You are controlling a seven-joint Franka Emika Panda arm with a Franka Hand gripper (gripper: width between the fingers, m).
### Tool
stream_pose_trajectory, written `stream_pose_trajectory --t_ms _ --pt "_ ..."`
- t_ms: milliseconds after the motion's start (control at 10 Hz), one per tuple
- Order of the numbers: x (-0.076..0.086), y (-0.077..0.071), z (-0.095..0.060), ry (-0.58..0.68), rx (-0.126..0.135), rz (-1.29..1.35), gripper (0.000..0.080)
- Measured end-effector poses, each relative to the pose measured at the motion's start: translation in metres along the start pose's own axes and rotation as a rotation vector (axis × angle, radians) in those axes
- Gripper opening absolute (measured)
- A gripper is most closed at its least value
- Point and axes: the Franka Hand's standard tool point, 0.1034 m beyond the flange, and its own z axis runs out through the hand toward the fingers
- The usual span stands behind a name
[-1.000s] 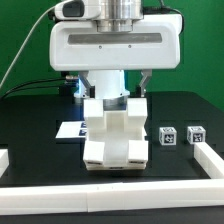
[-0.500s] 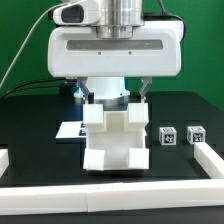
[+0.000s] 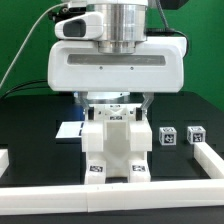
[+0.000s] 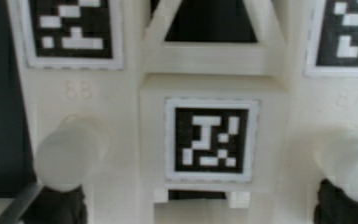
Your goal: Assemble chair
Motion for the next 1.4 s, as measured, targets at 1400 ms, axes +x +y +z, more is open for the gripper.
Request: stream_pose_trajectory --t_ms 1400 --pt "-0.037 -0.090 -0.060 -0.048 0.059 0.015 0.0649"
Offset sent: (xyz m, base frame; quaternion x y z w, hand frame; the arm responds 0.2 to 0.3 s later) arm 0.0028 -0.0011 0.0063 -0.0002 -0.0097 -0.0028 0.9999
